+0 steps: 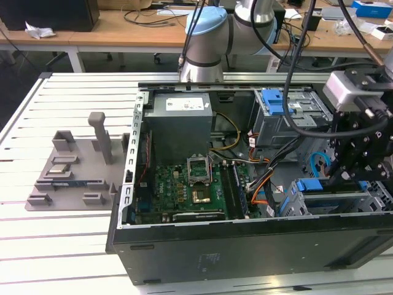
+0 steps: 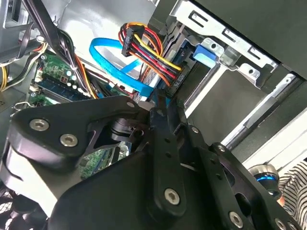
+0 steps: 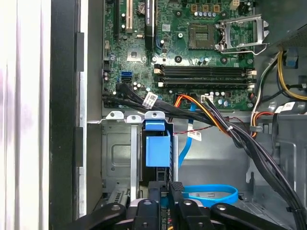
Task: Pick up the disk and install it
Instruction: 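Insert the second disk wire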
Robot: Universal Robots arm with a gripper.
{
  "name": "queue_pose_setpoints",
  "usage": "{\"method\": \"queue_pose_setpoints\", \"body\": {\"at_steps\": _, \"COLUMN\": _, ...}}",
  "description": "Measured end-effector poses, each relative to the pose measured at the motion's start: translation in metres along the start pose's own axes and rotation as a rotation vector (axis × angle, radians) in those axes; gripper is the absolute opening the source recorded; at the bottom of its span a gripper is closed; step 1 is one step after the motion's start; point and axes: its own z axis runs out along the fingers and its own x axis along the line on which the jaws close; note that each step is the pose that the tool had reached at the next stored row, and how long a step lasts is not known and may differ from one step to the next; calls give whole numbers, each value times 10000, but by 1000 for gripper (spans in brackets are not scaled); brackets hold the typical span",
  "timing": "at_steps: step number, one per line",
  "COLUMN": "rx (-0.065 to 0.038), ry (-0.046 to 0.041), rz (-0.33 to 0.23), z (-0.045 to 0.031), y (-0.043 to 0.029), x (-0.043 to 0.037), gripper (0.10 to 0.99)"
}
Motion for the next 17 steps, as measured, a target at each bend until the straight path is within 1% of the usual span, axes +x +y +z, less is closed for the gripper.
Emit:
{"method": "queue_pose_setpoints", "body": {"at_steps": 1, "rx": 2, "ry": 4, "rz": 0, "z": -60, "y": 2, "x": -2, "gripper": 239}}
{"method": "queue_pose_setpoints", "body": {"at_steps": 2, "rx": 2, "ry": 9, "rz": 0, "z": -102, "y": 3, "x": -7, "gripper": 239}}
{"method": "queue_pose_setpoints", "body": {"at_steps": 3, "rx": 2, "ry": 18, "rz": 2, "z": -161, "y": 6, "x": -23, "gripper": 239}}
{"method": "queue_pose_setpoints", "body": {"at_steps": 4, "rx": 2, "ry": 21, "rz": 1, "z": -203, "y": 7, "x": -31, "gripper": 224}}
{"method": "queue_pose_setpoints", "body": {"at_steps": 6, "rx": 2, "ry": 26, "rz": 1, "z": -286, "y": 9, "x": -42, "gripper": 106}}
{"method": "queue_pose_setpoints", "body": {"at_steps": 8, "rx": 4, "ry": 25, "rz": 1, "z": -393, "y": 12, "x": -51, "gripper": 106}}
{"method": "queue_pose_setpoints", "body": {"at_steps": 10, "rx": 4, "ry": 25, "rz": 1, "z": -424, "y": 13, "x": -51, "gripper": 106}}
{"method": "queue_pose_setpoints", "body": {"at_steps": 17, "rx": 4, "ry": 25, "rz": 1, "z": -432, "y": 13, "x": -51, "gripper": 106}}
